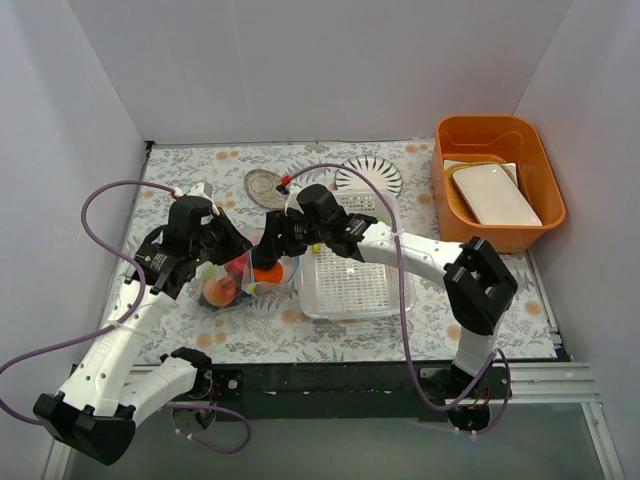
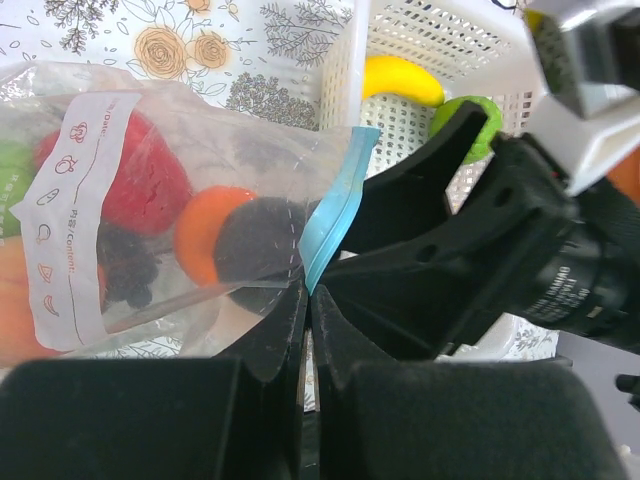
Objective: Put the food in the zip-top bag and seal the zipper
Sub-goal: Place the fake fruit in the zipper food storage bag.
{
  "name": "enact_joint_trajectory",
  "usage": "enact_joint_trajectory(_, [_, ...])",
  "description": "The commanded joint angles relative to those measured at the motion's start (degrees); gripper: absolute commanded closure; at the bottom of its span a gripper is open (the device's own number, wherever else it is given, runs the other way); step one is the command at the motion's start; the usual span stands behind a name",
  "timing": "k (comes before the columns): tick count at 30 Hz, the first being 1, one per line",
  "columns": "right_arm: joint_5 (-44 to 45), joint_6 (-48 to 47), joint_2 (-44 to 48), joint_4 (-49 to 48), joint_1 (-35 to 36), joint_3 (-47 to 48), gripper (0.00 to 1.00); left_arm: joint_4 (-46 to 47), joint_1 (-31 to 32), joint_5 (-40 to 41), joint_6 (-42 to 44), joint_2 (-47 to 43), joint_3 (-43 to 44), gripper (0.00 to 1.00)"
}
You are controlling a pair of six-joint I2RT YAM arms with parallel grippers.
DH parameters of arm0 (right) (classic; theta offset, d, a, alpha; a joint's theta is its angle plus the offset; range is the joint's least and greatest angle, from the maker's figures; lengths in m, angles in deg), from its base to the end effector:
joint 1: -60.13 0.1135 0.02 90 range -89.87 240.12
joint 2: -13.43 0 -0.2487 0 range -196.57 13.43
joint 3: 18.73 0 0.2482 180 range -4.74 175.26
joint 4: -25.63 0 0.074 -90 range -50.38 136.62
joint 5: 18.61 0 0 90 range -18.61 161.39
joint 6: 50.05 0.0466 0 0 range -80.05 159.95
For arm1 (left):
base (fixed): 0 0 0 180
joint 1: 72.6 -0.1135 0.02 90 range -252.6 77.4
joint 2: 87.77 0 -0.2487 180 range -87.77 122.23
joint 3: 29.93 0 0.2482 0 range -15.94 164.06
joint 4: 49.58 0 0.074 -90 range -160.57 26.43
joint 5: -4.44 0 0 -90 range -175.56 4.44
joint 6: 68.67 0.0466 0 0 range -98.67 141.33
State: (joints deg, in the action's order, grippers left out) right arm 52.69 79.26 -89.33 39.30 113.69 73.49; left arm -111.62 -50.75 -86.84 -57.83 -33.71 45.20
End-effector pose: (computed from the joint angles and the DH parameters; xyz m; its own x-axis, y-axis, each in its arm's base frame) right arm 0.2414 0.3521 0.2622 -0.7812 -0.0479 -0.6224 -0.5697 0.4623 0.6795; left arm 0.1822 -0.0742 0.3250 -0.4953 -0.8593 -0.1276 -0.5248 0.4130 -0.7443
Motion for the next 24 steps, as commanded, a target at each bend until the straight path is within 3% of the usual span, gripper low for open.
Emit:
enact_joint_trajectory(1, [-5.11, 0.94, -2.52, -3.82, 0.93, 3.32, 0.48, -0.02, -0.14, -0.22, -0.39, -1.59, 0.91, 1.00])
enact_joint_trajectory(6, [-7.75, -1.42, -3.67, -3.11, 1.72, 5.61, 0.35, 0.15, -0.14, -0.04, -0.65, -1.77, 0.91, 1.00])
enact_joint_trajectory(9, [-9.51, -2.74, -3.41, -2.76, 1.81, 5.79, 0.23, 0.06, -0.14, 0.22, -0.74, -1.86, 0.91, 1.00])
enact_joint_trajectory(10, [-9.86, -3.36, -3.06, -2.50, 1.81, 5.79, 0.13, -0.02, -0.14, 0.40, -0.74, -1.94, 0.91, 1.00])
enact_joint_trajectory(13, [-9.26, -8.18, -2.54, 1.88, 1.72, 7.54, 0.04, -0.37, -0.14, 0.57, -0.56, -1.94, 1.43, 1.00])
enact_joint_trajectory(17, [-6.89, -11.88, -1.92, 8.48, 1.28, 10.53, 0.02, -1.34, -0.14, 2.51, -0.39, -2.21, 2.05, 1.00])
enact_joint_trajectory(21, [-1.96, -12.59, 1.85, 9.55, 0.50, 7.73, 0.02, -1.34, -0.14, 2.95, -0.56, -2.30, 2.14, 1.00])
enact_joint_trajectory(24, [-1.86, -11.36, 3.53, 9.81, -0.21, 5.79, 0.10, -1.08, -0.14, 2.86, -0.74, -2.38, 2.31, 1.00])
